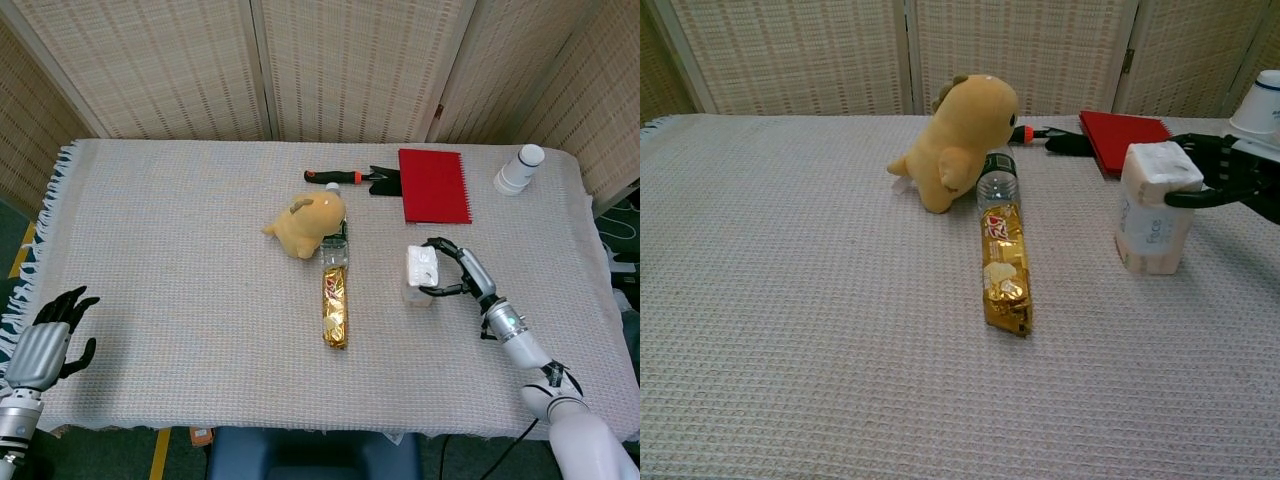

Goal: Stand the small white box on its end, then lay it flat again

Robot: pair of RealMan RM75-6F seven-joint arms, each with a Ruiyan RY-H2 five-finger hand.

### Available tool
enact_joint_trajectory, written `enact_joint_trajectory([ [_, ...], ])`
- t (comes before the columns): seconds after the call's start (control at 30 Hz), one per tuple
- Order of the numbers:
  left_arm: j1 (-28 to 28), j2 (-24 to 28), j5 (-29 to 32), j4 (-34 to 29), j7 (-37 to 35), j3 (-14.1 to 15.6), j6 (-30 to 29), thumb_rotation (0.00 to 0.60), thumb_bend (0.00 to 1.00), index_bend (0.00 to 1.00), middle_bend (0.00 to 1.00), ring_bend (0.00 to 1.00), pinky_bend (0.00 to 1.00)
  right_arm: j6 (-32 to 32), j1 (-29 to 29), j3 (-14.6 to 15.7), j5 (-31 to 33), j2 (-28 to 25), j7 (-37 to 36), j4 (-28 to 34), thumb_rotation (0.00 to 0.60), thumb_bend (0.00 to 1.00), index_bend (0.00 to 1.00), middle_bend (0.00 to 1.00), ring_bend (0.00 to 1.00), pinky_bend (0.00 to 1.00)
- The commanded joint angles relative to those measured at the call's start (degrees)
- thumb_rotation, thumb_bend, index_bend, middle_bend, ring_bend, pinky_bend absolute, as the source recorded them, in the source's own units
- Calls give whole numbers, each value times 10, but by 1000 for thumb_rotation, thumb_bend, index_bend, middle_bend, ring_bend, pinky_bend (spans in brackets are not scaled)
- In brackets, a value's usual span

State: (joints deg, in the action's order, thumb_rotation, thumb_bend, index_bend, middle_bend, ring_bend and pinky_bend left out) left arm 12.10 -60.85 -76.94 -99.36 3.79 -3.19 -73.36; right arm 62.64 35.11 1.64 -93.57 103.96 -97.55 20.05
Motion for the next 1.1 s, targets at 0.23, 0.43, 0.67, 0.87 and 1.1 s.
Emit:
enact_joint_trajectory([
  [0.23, -1, 0, -4, -2, 1, 2, -2, 600, 487, 157, 0, 0, 96, -9, 1, 6, 4, -30, 12, 44, 600, 64, 341, 456, 271, 0],
  [0.43, 1, 1, -7, -1, -5, 4, 3, 600, 487, 157, 0, 0, 96, -28, 8, -7, 22, -37, 39, 64, 600, 20, 207, 300, 145, 0],
  [0.67, 0, 1, -6, 0, -4, 2, -1, 600, 487, 157, 0, 0, 97, -40, 11, -9, 29, -50, 60, 90, 600, 0, 45, 94, 42, 0],
  [0.87, 0, 0, -5, -1, 0, 3, -1, 600, 487, 157, 0, 0, 97, -41, 12, -5, 26, -64, 69, 110, 600, 0, 35, 58, 14, 0],
  [1.1, -3, 7, 3, -5, -5, -2, -6, 600, 487, 157, 0, 0, 96, -18, -1, 12, 13, -142, 102, 209, 600, 0, 0, 0, 0, 0],
])
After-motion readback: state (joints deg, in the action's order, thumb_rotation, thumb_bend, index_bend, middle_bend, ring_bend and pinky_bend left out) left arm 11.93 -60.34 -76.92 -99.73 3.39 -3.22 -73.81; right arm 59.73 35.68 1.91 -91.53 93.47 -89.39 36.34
